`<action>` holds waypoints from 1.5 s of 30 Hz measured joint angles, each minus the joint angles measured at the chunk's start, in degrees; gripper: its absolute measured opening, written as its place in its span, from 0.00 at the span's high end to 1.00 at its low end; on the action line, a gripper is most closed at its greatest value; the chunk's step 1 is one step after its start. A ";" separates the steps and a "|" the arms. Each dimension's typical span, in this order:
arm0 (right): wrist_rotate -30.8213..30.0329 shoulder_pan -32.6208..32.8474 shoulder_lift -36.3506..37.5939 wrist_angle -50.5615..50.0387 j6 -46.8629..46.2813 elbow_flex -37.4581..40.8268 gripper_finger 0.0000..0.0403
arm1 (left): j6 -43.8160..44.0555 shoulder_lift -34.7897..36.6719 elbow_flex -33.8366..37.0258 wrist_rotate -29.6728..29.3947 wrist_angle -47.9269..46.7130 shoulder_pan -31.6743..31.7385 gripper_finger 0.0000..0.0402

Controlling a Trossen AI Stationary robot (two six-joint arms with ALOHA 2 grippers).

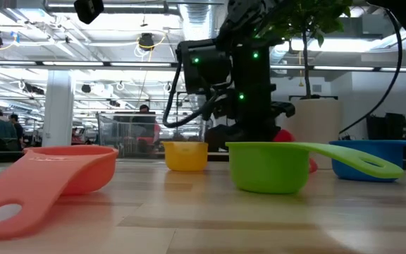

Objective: Nest measuring cups in basket
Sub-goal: Put the red measuring cup in the transparent bin

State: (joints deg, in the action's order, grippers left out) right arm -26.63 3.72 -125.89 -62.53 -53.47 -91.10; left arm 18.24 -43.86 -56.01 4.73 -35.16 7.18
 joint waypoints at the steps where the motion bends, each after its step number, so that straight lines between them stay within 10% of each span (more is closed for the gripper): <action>1: 0.04 0.21 0.30 -0.68 -0.01 -0.15 0.95 | 0.00 0.00 0.00 -0.02 0.01 0.00 1.00; 18: -2.08 10.09 0.72 -11.23 0.02 -28.66 0.97 | 1.12 0.00 0.00 -0.22 -0.01 0.00 1.00; 45: -12.44 2.25 0.71 28.90 11.34 -36.14 0.97 | 7.08 -0.76 0.02 -0.67 -16.63 -5.08 1.00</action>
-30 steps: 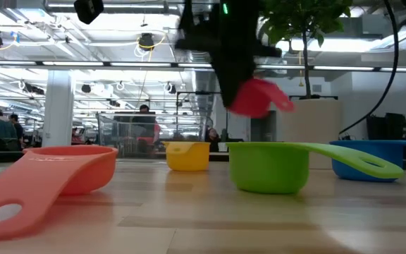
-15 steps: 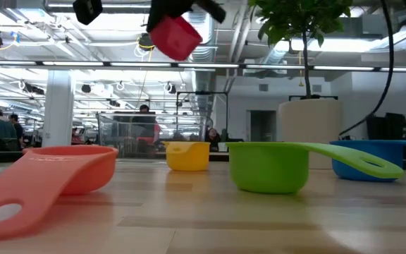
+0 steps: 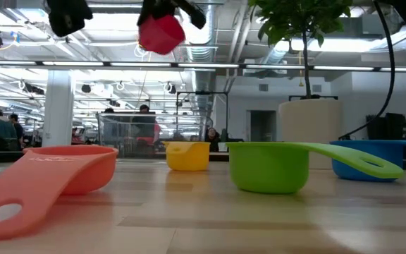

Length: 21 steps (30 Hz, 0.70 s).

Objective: Nest measuring cups in basket
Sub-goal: Put the red measuring cup in the transparent bin

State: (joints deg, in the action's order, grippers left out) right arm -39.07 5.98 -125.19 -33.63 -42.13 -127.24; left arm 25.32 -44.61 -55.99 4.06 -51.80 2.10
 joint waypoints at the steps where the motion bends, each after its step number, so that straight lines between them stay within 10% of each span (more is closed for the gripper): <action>1: 0.00 0.10 0.00 1.57 0.59 0.00 0.97 | -0.23 -0.51 0.00 -0.67 -0.57 -0.99 0.99; 21: -1.60 0.79 -0.02 7.56 5.71 0.00 0.97 | -7.96 -9.49 0.00 -7.87 8.48 -5.90 0.67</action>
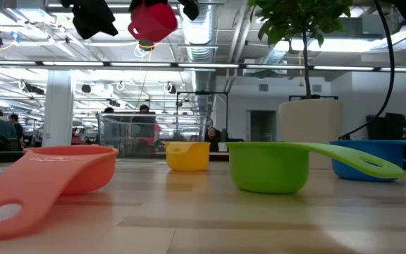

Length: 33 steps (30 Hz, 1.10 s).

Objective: Nest measuring cups in basket
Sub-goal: Put the red measuring cup in the transparent bin

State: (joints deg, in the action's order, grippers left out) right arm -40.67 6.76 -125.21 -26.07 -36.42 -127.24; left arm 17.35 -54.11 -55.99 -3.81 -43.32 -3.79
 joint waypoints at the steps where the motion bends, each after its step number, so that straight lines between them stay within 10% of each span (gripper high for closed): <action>1: 0.70 0.00 0.00 0.95 0.92 0.00 0.97 | -1.16 0.00 0.00 0.82 0.27 -0.04 0.67; 23: 6.38 -0.17 -0.02 0.00 2.18 0.00 0.97 | -7.56 2.98 -0.13 -5.68 -1.42 -5.63 0.67; 33: -0.88 -0.53 -3.37 -6.23 -0.74 0.04 0.97 | -1.74 10.49 -0.72 -6.08 -11.77 -5.86 0.67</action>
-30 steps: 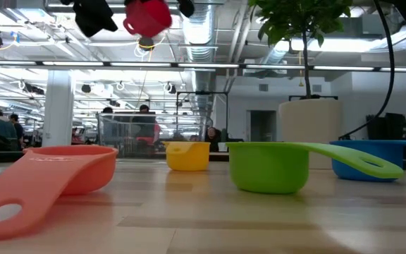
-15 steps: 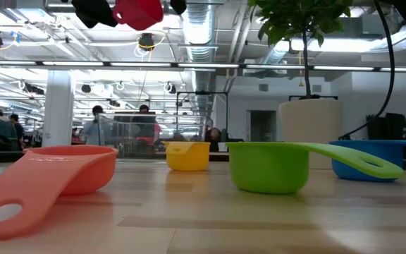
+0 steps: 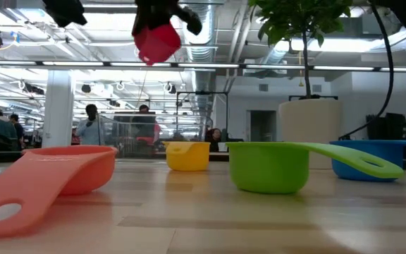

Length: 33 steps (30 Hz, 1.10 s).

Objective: Nest measuring cups in basket
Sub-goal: Put the red measuring cup in the transparent bin

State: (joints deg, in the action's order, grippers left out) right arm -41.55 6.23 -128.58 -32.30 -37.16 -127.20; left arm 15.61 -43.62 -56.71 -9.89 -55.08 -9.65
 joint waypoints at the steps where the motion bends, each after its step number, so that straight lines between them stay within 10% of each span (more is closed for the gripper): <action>1: -0.76 -0.02 -0.87 1.13 -0.63 -0.14 0.97 | 0.49 0.77 0.00 0.00 -0.09 0.00 0.67; 33: -12.64 -6.89 -7.71 -0.33 12.69 -0.04 0.97 | 1.45 1.41 0.00 -3.67 0.62 0.00 0.67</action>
State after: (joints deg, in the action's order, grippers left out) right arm -54.19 -0.66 -136.29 -32.63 -24.47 -127.24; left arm 17.06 -42.21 -56.71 -13.56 -54.46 -9.65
